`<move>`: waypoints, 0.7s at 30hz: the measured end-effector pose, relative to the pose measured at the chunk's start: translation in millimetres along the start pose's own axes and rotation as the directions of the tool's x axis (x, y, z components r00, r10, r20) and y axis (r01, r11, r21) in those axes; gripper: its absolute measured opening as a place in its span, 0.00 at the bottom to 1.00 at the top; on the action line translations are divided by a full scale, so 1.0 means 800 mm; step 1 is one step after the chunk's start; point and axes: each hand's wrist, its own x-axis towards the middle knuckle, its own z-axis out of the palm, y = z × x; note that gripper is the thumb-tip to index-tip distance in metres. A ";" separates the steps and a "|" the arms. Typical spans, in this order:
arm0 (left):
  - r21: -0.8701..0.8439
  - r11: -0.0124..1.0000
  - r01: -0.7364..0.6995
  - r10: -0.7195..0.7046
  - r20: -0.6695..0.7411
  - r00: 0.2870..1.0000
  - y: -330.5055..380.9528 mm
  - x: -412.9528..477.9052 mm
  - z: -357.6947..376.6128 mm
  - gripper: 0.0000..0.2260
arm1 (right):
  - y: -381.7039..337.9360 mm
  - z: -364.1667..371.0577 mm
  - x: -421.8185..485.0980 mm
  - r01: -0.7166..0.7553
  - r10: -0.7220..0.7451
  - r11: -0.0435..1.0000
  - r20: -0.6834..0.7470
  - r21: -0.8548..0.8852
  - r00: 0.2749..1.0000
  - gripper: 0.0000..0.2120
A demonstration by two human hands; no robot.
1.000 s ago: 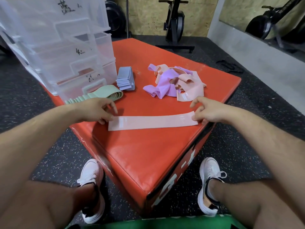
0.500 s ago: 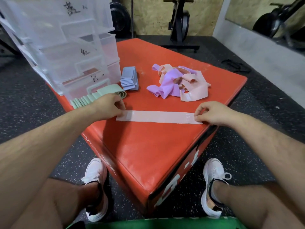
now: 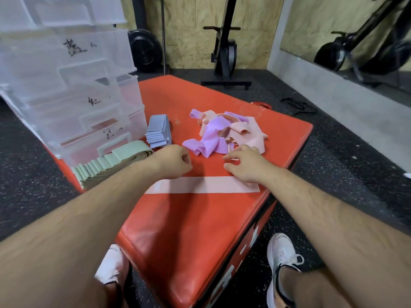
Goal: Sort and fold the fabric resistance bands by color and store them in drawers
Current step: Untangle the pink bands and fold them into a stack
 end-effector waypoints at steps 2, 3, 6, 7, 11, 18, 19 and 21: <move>-0.011 1.000 -0.018 0.018 0.010 1.000 0.014 0.010 0.009 0.07 | -0.002 0.006 0.008 -0.024 0.024 0.998 0.004 -0.057 1.000 0.18; -0.026 0.999 -0.018 0.019 0.025 1.000 0.019 0.014 0.012 0.07 | -0.001 0.006 0.010 -0.022 0.020 0.998 -0.022 -0.060 1.000 0.17; -0.095 0.995 -0.022 0.029 0.069 0.997 0.032 0.022 0.019 0.05 | 0.005 0.002 0.006 -0.008 0.009 1.000 -0.125 0.012 0.992 0.13; -0.129 0.991 -0.023 0.033 0.073 0.997 0.037 0.024 0.019 0.05 | 0.006 -0.001 0.002 0.003 0.003 0.999 -0.154 0.037 0.988 0.12; -0.431 0.900 0.066 -0.050 0.048 0.998 0.064 0.033 0.017 0.13 | -0.012 -0.010 -0.019 0.123 -0.068 0.975 -0.276 0.184 0.959 0.12; -0.867 0.475 0.151 -0.182 0.072 0.981 0.090 0.009 -0.008 0.08 | -0.058 -0.020 -0.035 0.339 -0.230 0.891 -0.343 0.304 0.911 0.12; -0.853 0.503 0.140 -0.222 0.029 0.975 0.086 0.006 -0.011 0.06 | -0.064 -0.022 -0.035 0.341 -0.232 0.877 -0.321 0.339 0.918 0.13; -0.773 0.621 0.131 -0.279 -0.061 0.958 0.071 0.000 -0.015 0.06 | -0.076 -0.025 -0.033 0.293 -0.192 0.856 -0.266 0.425 0.945 0.14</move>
